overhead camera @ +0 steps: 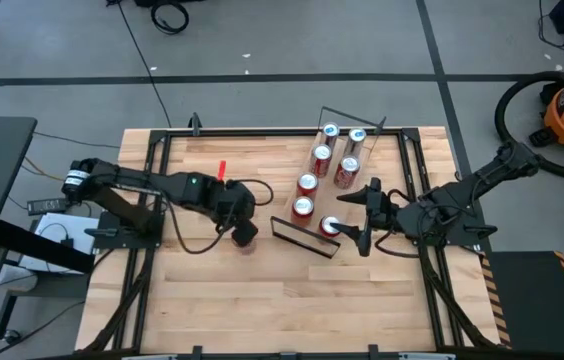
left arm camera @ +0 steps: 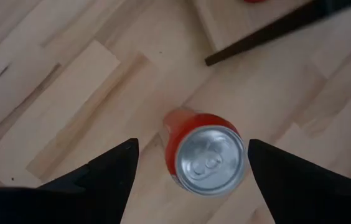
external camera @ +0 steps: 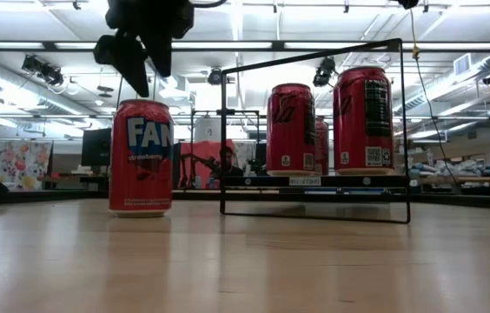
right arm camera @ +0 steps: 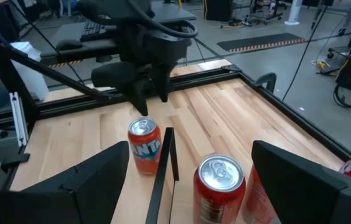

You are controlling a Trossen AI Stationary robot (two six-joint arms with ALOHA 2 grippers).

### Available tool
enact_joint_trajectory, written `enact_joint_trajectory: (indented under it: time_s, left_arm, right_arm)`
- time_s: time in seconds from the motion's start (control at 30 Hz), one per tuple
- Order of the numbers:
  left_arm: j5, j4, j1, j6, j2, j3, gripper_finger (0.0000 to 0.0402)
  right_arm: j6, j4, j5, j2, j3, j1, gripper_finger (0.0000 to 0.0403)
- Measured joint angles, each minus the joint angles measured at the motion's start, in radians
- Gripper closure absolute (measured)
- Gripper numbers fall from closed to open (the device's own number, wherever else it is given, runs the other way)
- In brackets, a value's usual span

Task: Place canned beverage on shelf
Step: Put the red soda can on the shelf aligned with the other red soda can

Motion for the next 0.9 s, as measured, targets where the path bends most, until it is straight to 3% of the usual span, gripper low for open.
enact_joint_trajectory:
  time_s: [0.33,0.63,0.9]
  left_arm:
    - [0.008,0.027,-0.052,0.043,0.090,0.000,0.0088]
    - [0.009,0.029,-0.064,-0.035,0.144,0.000,0.0087]
    - [0.026,0.039,-0.064,-0.016,0.161,0.004,0.0087]
  right_arm:
    - [0.060,-0.013,0.026,0.021,0.001,0.029,0.0053]
    - [0.081,-0.004,0.015,0.049,0.001,0.033,0.0053]
    - [0.083,0.003,0.015,0.050,0.001,0.037,0.0053]
